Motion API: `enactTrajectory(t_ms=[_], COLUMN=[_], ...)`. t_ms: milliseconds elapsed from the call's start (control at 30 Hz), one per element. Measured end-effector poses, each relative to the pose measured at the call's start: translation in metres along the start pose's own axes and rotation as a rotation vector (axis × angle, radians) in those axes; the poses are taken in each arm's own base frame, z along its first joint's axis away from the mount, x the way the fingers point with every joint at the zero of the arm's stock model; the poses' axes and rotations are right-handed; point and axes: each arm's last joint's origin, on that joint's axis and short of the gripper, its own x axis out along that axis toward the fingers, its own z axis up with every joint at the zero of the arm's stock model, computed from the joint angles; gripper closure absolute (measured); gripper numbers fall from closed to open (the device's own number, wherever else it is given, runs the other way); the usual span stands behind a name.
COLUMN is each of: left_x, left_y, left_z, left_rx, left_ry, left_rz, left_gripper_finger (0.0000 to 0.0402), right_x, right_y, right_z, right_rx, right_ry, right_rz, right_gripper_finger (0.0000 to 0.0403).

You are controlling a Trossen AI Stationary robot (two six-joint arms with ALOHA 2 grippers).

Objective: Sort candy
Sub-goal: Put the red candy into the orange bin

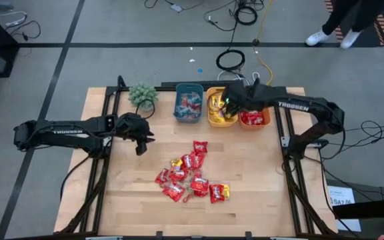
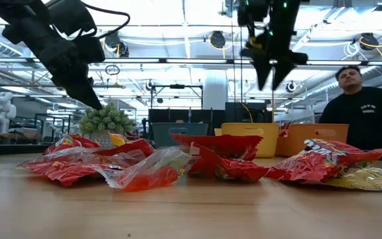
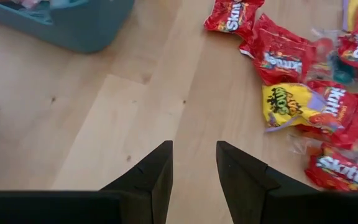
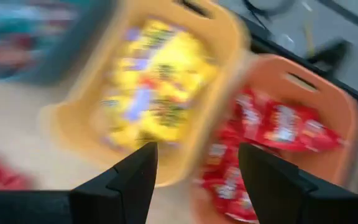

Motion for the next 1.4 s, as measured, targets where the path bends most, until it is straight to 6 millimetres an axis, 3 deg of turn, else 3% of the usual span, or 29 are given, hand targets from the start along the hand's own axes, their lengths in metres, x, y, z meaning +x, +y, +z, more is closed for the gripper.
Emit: enactTrajectory(t_ms=[167, 267, 467, 633, 867, 1000, 1100, 1167, 1267, 1400], left_x=[0.0, 0.0, 0.0, 0.0, 0.0, -0.001, -0.001, -0.001, -0.001, 0.0], left_y=[-0.002, -0.002, -0.002, -0.003, -0.005, -0.005, -0.005, -0.005, -0.005, -0.005], left_z=[0.0, 0.0, 0.0, 0.0, 0.0, 0.0, 0.0, 0.0, 0.0, 0.0], left_rx=[-0.003, 0.005, 0.006, 0.006, 0.005, 0.005, 0.006, 0.009, 0.015, 0.017], left_ry=[0.007, 0.007, 0.001, 0.007, 0.014, 0.017, 0.016, 0.014, 0.012, 0.009], left_rz=[-0.063, -0.072, -0.075, -0.115, -0.175, -0.175, -0.175, -0.175, -0.175, -0.165], left_gripper_finger=[0.0269, 0.0269, 0.0269, 0.0269, 0.0269, 0.0269, 0.0269, 0.0269, 0.0269, 0.0269], right_x=[-0.016, -0.016, 0.018, 0.061, 0.113, 0.121, 0.114, 0.105, 0.084, 0.037], right_y=[0.053, 0.083, 0.138, 0.167, 0.18, 0.179, 0.176, 0.173, 0.163, 0.144], right_z=[-0.021, -0.035, -0.06, -0.074, -0.098, -0.104, -0.103, -0.1, -0.094, -0.073], right_rx=[-0.138, -0.267, -0.447, -0.399, -0.442, -0.431, -0.429, -0.424, -0.398, -0.34], right_ry=[-0.126, -0.17, -0.123, -0.08, 0.078, 0.165, 0.19, 0.187, 0.164, 0.031], right_rz=[0.183, 0.248, 0.366, 0.346, 0.279, 0.272, 0.286, 0.309, 0.31, 0.335], right_gripper_finger=[0.0188, 0.0188, 0.0188, 0.0188, 0.0196, 0.0261, 0.0352, 0.0384, 0.0373, 0.0371])
